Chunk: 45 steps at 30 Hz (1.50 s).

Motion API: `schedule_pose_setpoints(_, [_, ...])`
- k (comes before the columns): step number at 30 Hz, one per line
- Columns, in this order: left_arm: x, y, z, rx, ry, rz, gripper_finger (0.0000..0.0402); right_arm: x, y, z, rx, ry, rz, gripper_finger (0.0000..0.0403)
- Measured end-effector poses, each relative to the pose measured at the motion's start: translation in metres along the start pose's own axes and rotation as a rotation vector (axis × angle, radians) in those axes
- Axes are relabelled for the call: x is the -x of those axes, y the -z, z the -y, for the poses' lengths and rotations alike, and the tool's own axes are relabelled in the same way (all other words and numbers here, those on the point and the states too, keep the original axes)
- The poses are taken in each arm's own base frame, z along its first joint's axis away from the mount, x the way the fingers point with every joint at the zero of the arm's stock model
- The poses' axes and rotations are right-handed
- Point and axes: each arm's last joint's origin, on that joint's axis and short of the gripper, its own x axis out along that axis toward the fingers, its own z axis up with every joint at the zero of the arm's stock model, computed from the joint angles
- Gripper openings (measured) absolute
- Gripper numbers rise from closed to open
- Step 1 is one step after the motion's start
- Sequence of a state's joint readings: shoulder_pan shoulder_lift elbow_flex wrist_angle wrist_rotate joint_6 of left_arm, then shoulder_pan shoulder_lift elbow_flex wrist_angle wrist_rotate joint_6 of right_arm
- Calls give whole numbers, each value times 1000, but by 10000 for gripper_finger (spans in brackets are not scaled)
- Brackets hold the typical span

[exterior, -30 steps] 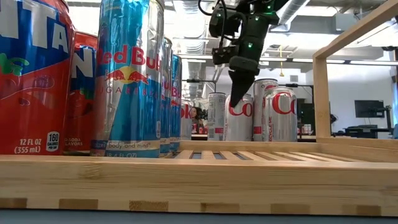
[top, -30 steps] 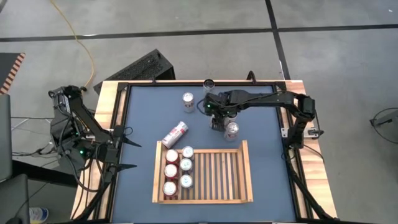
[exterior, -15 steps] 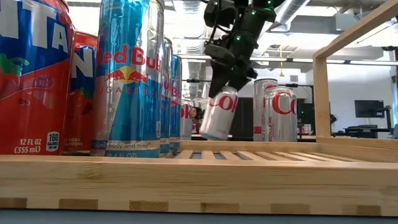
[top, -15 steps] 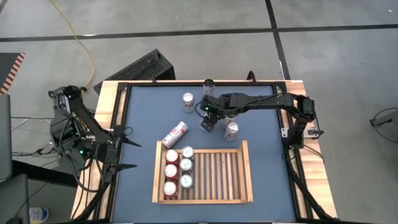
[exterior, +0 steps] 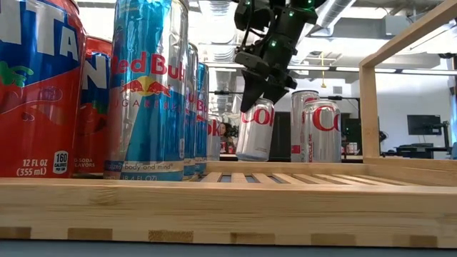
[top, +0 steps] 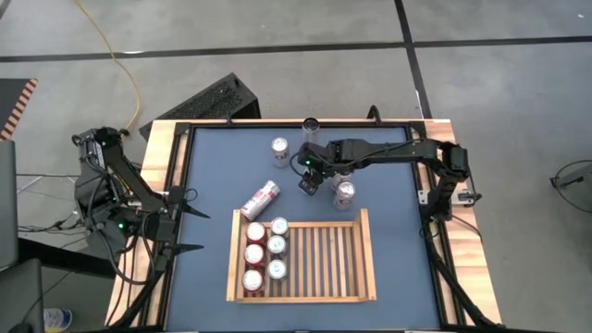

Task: Place canned beverage on shelf
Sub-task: Put the middle red-silver soda can on the shelf

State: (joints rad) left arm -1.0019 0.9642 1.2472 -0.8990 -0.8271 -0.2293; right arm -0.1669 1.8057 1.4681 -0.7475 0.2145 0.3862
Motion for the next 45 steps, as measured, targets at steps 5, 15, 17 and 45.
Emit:
schedule_pose_setpoints(5, [0, 0, 0, 4, 0, 0, 320, 2, 2, -6, 89, -15, 1, 286])
schedule_pose_setpoints(15, [0, 0, 0, 3, 0, 0, 320, 3, -4, -7, 140, -39, 59, 321])
schedule_pose_setpoints(17, [0, 0, 0, 7, 0, 0, 320, 4, -6, -9, 205, -57, 73, 326])
schedule_pose_setpoints(45, [-8, 13, 6, 26, -9, -37, 320, 27, -9, -34, 817, -124, 1, 349])
